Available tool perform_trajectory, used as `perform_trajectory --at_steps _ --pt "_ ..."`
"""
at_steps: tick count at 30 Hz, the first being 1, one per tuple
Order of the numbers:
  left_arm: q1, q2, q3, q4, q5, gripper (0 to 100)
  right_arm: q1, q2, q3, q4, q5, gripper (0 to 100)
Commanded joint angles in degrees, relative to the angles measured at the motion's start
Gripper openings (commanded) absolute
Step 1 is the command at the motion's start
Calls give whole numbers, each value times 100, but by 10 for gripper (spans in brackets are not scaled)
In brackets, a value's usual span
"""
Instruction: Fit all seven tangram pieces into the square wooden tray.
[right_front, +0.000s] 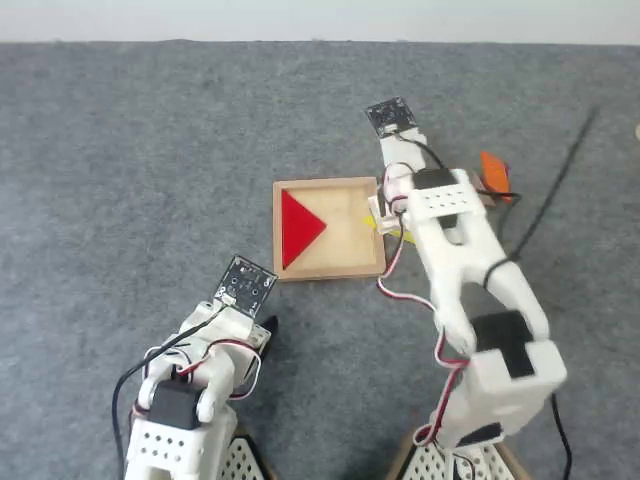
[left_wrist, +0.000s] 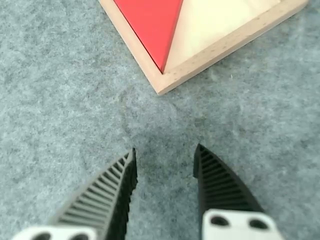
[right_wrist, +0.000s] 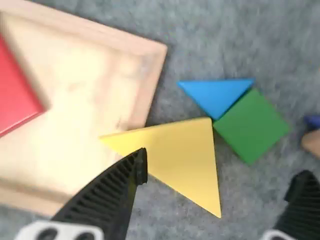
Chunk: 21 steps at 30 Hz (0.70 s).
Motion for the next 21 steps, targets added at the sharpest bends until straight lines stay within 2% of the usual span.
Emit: perform_trajectory --at_steps 1,5,8,14,18,21 --pt "35 -114 -75 35 44 183 664 215 -633 444 -545 442" --pt "35 -114 -75 35 44 183 1543 453 -695 848 -615 442" --pt "35 -114 -75 35 44 183 1736 505 -686 840 -404 442" --pt "35 -114 -75 35 44 183 1402 1226 -782 866 -378 442" --pt "35 -114 -75 35 44 183 1253 1710 -1538 1587 -378 442" --pt "35 -114 -75 35 44 183 857 2026 -1846 1833 -229 442"
